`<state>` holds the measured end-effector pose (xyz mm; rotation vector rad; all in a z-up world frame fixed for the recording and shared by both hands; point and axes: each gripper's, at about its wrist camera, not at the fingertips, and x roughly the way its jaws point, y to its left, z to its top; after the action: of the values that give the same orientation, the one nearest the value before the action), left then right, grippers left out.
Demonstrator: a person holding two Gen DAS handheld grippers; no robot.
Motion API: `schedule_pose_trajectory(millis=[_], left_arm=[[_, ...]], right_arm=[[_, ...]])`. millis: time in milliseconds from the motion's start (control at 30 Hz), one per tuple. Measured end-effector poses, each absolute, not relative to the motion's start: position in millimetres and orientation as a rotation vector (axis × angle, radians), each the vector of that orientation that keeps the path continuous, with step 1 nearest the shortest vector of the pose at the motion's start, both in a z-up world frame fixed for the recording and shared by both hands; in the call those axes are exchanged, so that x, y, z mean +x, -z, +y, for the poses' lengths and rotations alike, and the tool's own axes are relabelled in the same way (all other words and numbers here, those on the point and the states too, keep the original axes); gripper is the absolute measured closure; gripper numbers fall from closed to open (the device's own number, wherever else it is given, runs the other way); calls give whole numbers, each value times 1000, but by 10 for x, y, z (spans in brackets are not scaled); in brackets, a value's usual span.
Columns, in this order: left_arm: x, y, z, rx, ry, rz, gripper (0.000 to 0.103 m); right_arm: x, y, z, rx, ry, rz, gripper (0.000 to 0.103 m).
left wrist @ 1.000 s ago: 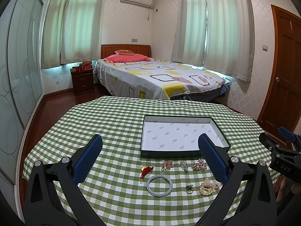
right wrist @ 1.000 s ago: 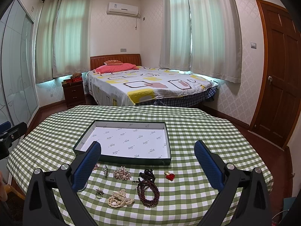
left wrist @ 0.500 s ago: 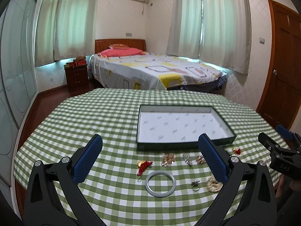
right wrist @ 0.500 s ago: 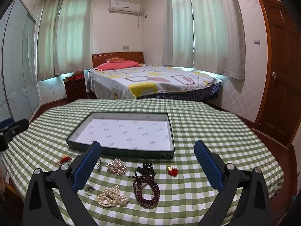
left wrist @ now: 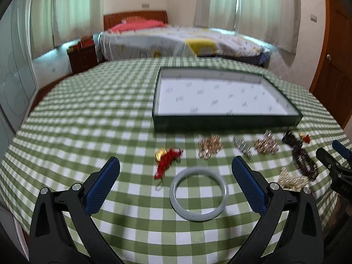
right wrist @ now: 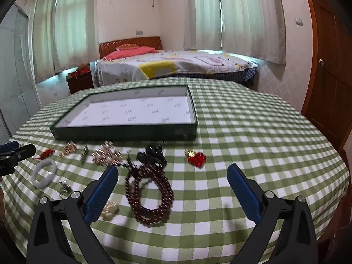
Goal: Organize jewelry
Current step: 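Move the left tool to the jade bangle while the right tool approaches the bead bracelet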
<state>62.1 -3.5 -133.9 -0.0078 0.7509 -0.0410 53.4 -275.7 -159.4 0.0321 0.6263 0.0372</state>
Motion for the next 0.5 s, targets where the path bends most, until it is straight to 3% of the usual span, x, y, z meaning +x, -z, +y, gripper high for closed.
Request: schedule_pose_trajectory(millis=[500], left_arm=[[725, 1633, -170, 28, 48, 824, 4]], right_arm=[[757, 1892, -2625, 16, -86, 739, 8]])
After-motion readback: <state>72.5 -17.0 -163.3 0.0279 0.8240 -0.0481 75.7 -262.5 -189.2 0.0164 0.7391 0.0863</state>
